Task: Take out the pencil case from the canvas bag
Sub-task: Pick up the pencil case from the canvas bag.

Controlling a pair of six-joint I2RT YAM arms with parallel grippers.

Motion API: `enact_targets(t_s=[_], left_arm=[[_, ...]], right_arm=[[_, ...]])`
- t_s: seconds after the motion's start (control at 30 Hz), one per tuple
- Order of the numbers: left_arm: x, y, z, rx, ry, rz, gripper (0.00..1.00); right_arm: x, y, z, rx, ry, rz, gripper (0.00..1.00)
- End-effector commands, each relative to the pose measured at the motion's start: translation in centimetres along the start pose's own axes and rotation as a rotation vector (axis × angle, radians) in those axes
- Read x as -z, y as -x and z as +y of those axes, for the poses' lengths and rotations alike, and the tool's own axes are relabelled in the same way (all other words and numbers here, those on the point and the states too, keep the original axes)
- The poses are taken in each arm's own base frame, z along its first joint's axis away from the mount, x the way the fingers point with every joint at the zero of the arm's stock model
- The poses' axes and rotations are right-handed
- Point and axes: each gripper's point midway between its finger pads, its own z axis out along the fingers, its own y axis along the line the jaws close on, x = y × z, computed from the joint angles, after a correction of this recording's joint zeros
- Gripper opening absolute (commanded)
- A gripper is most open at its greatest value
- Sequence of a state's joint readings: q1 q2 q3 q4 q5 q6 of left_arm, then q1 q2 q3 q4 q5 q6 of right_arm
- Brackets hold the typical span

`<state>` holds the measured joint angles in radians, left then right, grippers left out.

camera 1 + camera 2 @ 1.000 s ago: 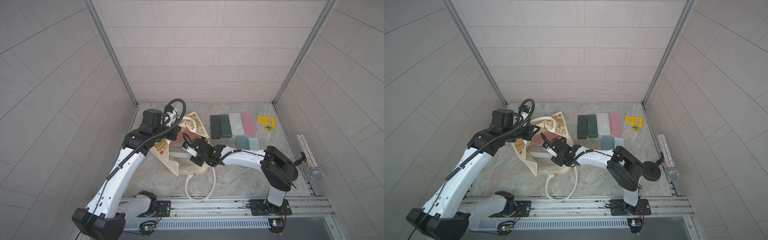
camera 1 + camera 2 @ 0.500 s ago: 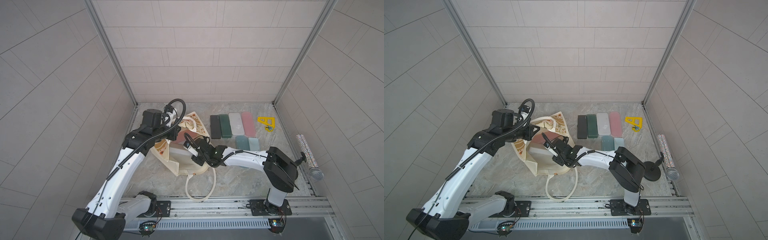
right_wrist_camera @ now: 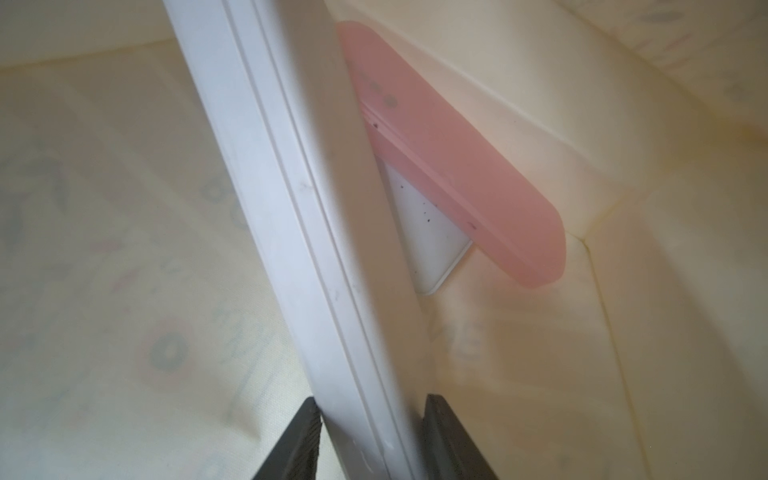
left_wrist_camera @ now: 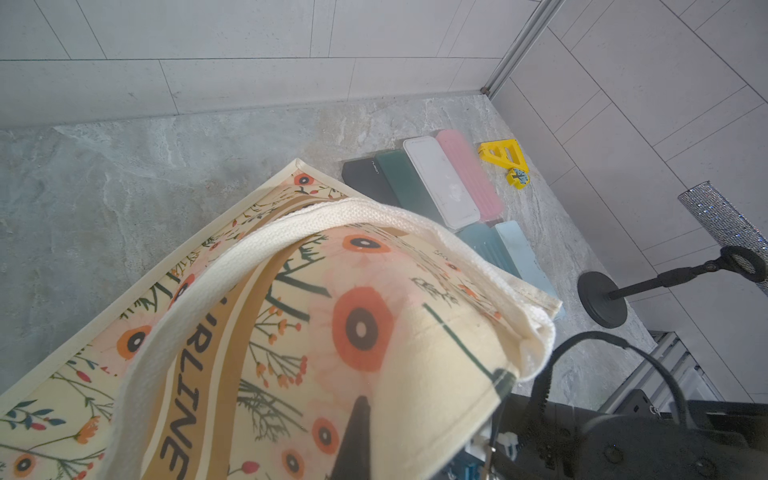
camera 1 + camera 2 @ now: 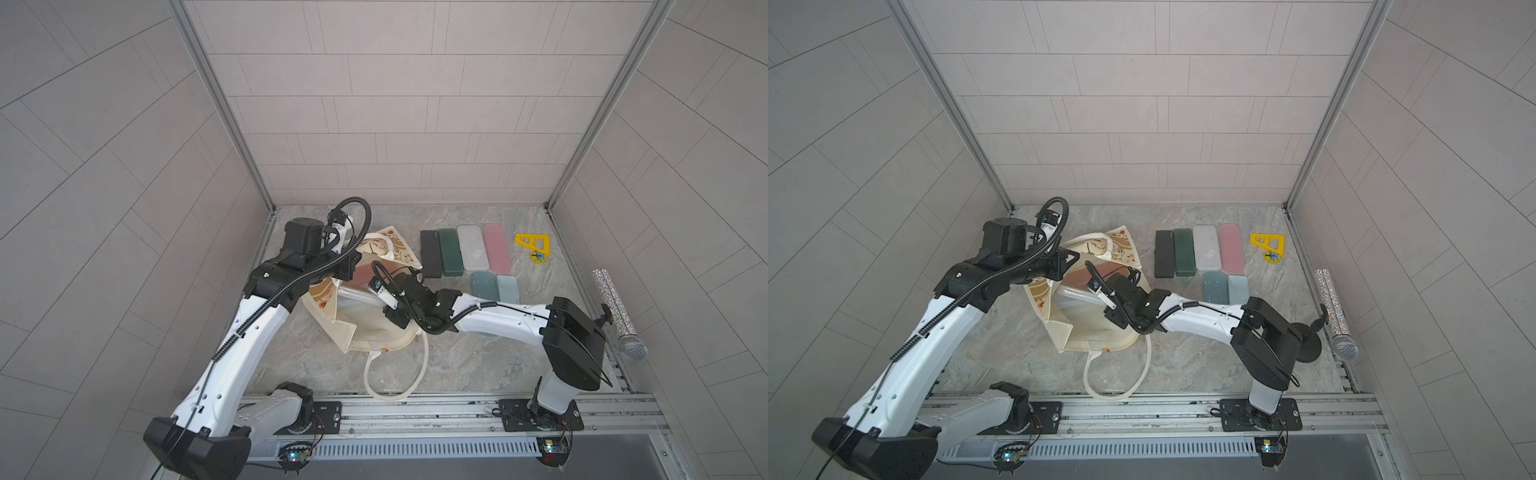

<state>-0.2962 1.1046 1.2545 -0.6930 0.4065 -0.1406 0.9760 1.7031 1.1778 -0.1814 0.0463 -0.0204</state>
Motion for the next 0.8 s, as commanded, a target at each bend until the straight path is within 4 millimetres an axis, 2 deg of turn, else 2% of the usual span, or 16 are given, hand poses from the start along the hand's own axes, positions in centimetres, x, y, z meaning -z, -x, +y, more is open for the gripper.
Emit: enact_targets(t_s=[0.0, 0.13, 0.33, 0.63, 0.77], left_arm=[[1.8, 2.3, -0.7, -0.024, 0.005, -0.092, 0.00], [1.8, 2.3, -0.7, -0.022, 0.007, -0.092, 0.00], [1.8, 2.4, -0.8, -0.018, -0.001, -0.094, 0.00], [1.9, 2.3, -1.1, -0.015, -0.017, -0.095, 0.00], [1.9, 2.4, -1.2, -0.014, -0.023, -0.095, 0.00]], right_arm=[[2.0, 0.5, -0.9, -0.060, -0.030, -0.014, 0.43], [2.4, -0.2, -0.5, -0.094, -0.007, 0.036, 0.41], [1.8, -1.2, 0.4, -0.108, 0.037, 0.107, 0.41], [-1.2, -0.9, 0.6, 0.006, 0.026, 0.087, 0.60], [-2.1, -0.3, 0.5, 0.058, 0.011, 0.071, 0.61]])
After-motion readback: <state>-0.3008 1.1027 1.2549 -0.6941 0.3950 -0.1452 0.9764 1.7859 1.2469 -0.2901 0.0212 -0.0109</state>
